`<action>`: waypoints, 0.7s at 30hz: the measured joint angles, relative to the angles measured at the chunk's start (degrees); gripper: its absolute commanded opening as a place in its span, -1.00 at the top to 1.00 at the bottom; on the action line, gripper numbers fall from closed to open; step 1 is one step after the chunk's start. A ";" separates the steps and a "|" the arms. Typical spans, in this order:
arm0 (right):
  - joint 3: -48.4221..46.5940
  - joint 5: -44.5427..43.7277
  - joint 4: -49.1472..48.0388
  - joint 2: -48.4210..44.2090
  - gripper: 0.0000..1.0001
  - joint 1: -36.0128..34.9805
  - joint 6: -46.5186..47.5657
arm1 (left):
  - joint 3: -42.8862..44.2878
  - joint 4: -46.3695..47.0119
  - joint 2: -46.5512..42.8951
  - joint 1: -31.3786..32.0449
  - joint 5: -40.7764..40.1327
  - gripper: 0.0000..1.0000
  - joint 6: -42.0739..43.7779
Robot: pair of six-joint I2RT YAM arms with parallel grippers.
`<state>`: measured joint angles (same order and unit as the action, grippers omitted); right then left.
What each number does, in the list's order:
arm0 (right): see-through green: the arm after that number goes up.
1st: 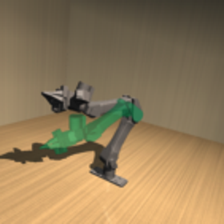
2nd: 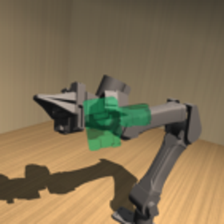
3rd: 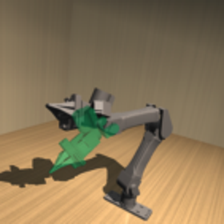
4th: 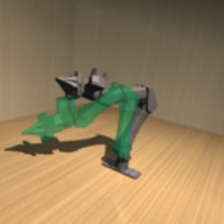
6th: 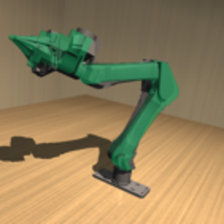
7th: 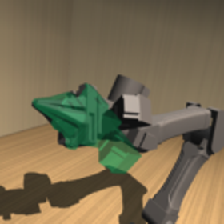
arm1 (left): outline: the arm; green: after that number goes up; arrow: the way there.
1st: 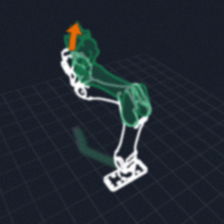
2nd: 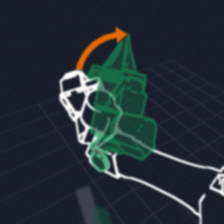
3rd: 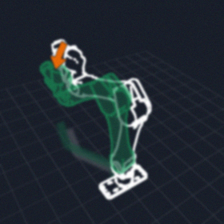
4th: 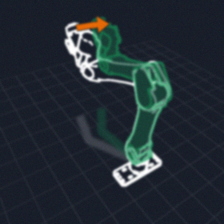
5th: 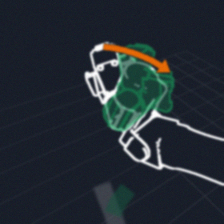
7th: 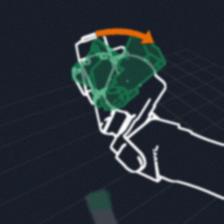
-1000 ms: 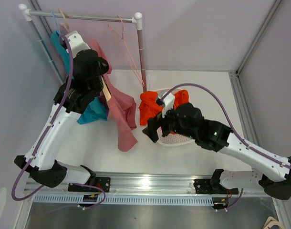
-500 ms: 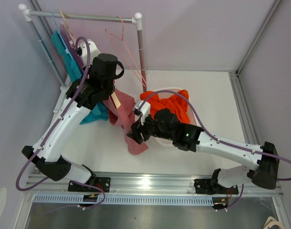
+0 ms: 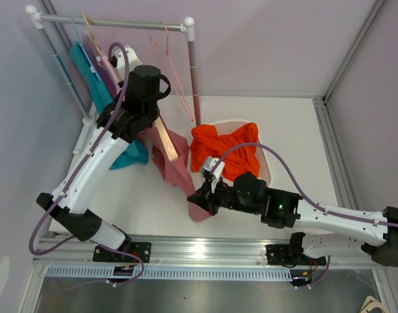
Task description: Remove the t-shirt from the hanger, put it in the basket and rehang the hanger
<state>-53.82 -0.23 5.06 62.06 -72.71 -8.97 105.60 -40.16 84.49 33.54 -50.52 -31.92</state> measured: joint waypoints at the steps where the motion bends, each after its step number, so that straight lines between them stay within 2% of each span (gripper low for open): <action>1: 1.64 -0.96 -1.03 -1.29 1.00 -0.61 -0.92 | 1.46 -0.37 1.25 -0.20 0.70 0.99 0.44; 6: 10.27 -5.55 -7.34 -1.53 1.00 -0.90 -4.74 | 8.22 -4.42 5.95 -0.20 5.60 0.99 0.92; 10: 9.68 -4.13 -7.85 4.72 1.00 3.19 -5.35 | 7.65 -9.25 3.96 -0.20 10.86 0.99 -1.55; 15: 0.87 0.46 -5.42 12.52 1.00 10.01 -3.41 | -7.72 -9.60 -11.54 1.11 19.17 0.99 -3.28; 21: -12.22 4.94 -3.74 18.29 1.00 14.99 -0.79 | -9.84 -15.87 -25.07 3.02 29.70 0.99 -3.65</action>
<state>-66.04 4.71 1.32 80.36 -57.71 -9.76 95.77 -56.03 59.42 36.56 -20.82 -35.57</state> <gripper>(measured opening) 0.013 0.146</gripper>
